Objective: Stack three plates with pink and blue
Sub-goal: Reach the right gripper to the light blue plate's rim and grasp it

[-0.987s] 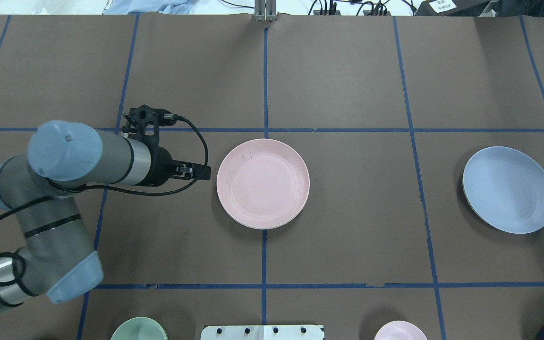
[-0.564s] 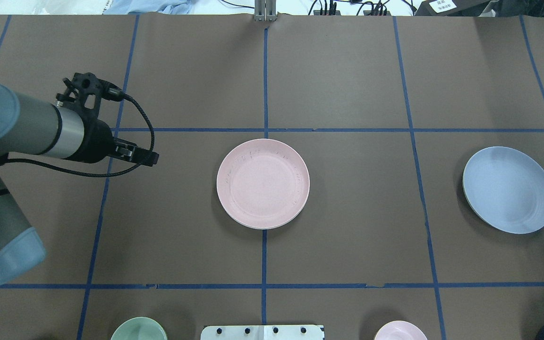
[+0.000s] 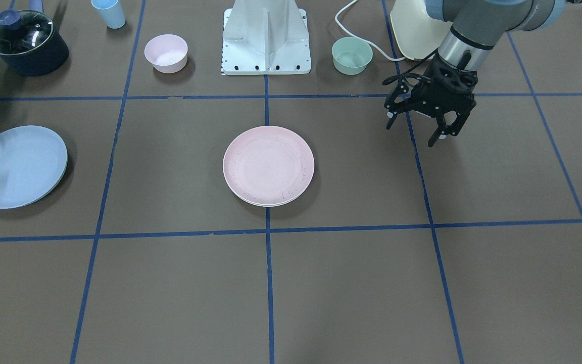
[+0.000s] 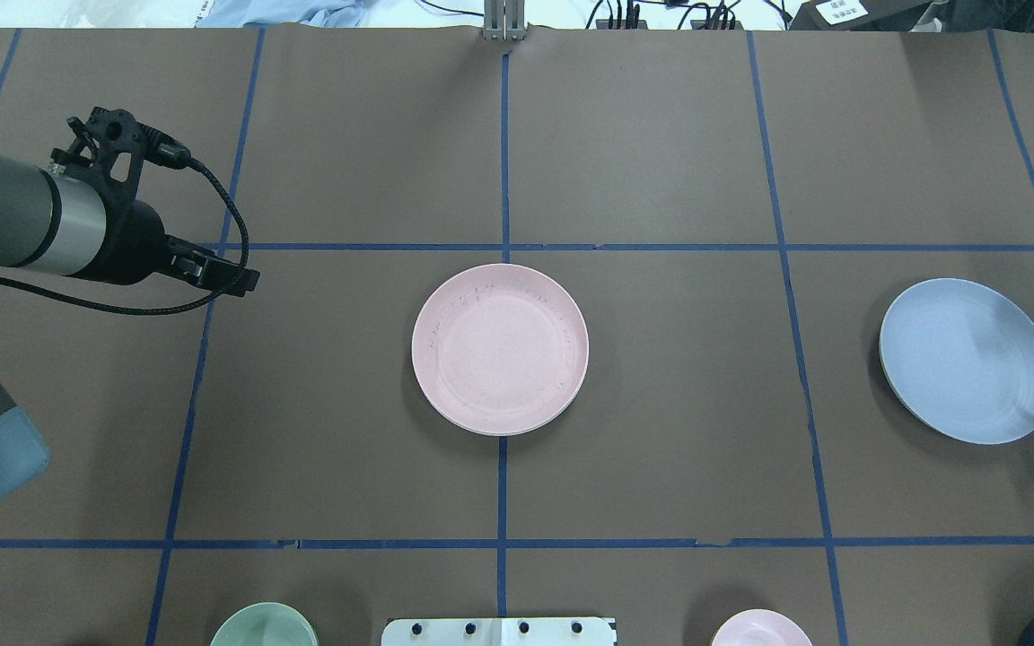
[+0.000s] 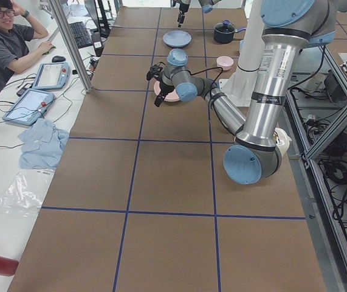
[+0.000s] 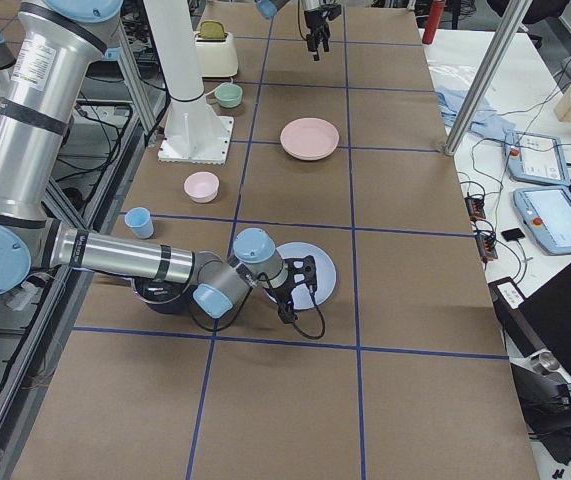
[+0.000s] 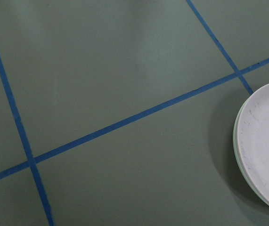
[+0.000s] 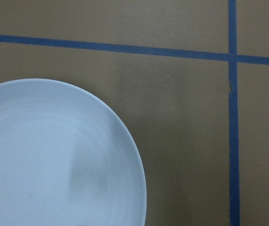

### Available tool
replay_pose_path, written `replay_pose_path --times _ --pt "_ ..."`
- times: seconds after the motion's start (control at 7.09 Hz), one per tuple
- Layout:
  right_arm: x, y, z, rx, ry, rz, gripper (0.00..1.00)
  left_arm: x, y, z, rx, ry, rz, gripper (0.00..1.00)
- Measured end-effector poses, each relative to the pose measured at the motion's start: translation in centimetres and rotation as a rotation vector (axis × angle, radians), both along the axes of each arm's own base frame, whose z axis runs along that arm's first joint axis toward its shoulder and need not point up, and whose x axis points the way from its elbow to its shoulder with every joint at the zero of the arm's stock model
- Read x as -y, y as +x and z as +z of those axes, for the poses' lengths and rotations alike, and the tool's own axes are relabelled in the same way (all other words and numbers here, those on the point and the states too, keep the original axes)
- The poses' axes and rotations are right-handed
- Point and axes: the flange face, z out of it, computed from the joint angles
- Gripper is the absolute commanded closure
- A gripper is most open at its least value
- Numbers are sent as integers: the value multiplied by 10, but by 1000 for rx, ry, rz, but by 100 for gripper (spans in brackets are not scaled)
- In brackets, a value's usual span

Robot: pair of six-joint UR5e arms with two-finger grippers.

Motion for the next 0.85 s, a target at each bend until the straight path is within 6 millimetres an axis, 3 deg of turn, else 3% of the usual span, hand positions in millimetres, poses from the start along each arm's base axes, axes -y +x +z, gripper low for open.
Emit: replay_pose_path --times 0.14,0.56,0.85 --pt "0 -7 6 -7 1 -6 45 0 0 0 0 1 0 0" --pt "11 -27 18 -12 1 -32 58 0 0 0 -1 0 0 0" --pt "10 -35 19 -11 1 -50 100 0 1 -1 -5 -2 -2 0"
